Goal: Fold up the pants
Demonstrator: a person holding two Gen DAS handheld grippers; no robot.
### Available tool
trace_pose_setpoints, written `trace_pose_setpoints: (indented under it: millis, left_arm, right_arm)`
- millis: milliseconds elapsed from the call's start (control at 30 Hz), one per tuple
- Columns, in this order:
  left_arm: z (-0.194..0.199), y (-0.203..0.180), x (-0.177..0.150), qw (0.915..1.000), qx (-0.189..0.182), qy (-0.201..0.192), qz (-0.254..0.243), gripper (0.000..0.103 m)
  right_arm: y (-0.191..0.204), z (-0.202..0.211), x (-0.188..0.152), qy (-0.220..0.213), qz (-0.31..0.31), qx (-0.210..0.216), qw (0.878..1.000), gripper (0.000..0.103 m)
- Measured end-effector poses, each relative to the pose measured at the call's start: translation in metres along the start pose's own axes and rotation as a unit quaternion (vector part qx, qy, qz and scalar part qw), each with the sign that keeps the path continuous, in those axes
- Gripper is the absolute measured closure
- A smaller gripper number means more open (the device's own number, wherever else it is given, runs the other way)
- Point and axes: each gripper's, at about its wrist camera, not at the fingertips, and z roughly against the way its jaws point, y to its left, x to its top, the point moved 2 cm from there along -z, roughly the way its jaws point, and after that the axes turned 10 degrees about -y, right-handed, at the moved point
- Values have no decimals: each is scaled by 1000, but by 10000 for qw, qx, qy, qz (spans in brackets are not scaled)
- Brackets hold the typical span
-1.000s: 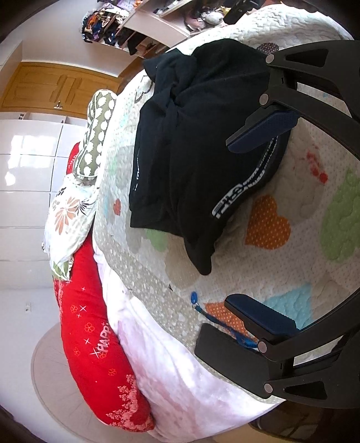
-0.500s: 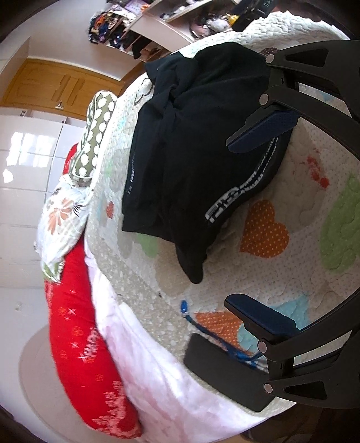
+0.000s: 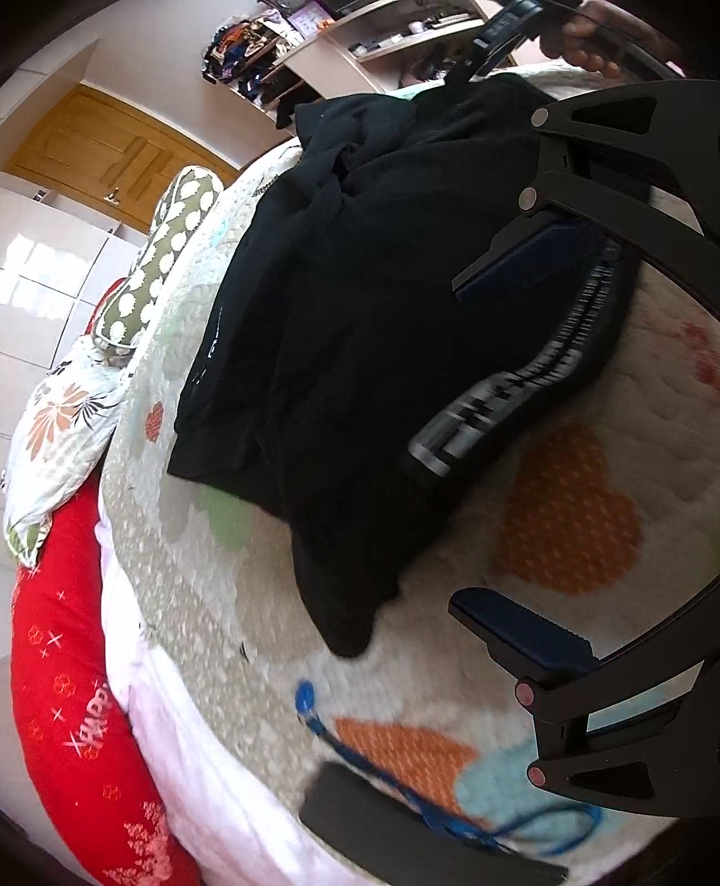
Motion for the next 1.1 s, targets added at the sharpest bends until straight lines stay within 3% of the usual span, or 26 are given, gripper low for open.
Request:
trace_pose_setpoints:
  millis: [100, 133, 167, 200, 233, 267, 333, 467, 633, 733, 833, 900, 1000, 1100]
  left_arm:
    - [-15, -6, 5, 9999, -94, 90, 44, 4]
    - [-19, -8, 6, 9998, -149, 106, 62, 13]
    - [-24, -12, 7, 9997, -176, 147, 30, 27]
    - [-26, -15, 8, 9997, -171, 167, -19, 32]
    - [-26, -21, 9, 9997, -145, 112, -159, 46]
    - [-25, -24, 10, 9995, -231, 95, -202, 72]
    - [-17, -29, 10, 9985, -480, 159, -206, 89]
    - [13, -24, 14, 9980, -576, -114, -223, 92]
    - [48, -1, 3, 9976, -668, -202, -33, 92]
    - [48, 8, -17, 9975, -711, 7, 38, 92]
    - [44, 10, -41, 9979, -606, 194, -106, 91]
    - [57, 12, -47, 9980, -606, 48, -188, 86]
    - [73, 16, -44, 9976, -680, 80, -125, 80]
    - [87, 22, -39, 9982, -575, -63, -184, 74]
  right_arm:
    - [2, -20, 4, 86, -84, 135, 9998, 36]
    - [7, -23, 5, 65, 27, 128, 9999, 40]
    - [14, -25, 7, 52, 191, 194, 9996, 54]
    - [20, -26, 8, 55, 278, 332, 9990, 63]
    - [23, -27, 8, 63, 311, 431, 9986, 82]
    - [28, -26, 8, 63, 390, 485, 9980, 87]
    - [31, -13, 9, -85, 534, 424, 9976, 89]
    - [22, 35, 12, -507, 451, 475, 9966, 90]
    - [-12, 102, 5, -921, 307, 79, 9952, 90]
    - [-35, 118, -22, -701, 279, -313, 9967, 90]
    - [-55, 109, -55, -50, 244, -519, 9983, 89]
    - [-56, 110, -68, 196, 448, -710, 9963, 79]
    - [-55, 133, -61, -102, 776, -1082, 9910, 65]
    - [-57, 153, -42, -472, 769, -1351, 9867, 62]
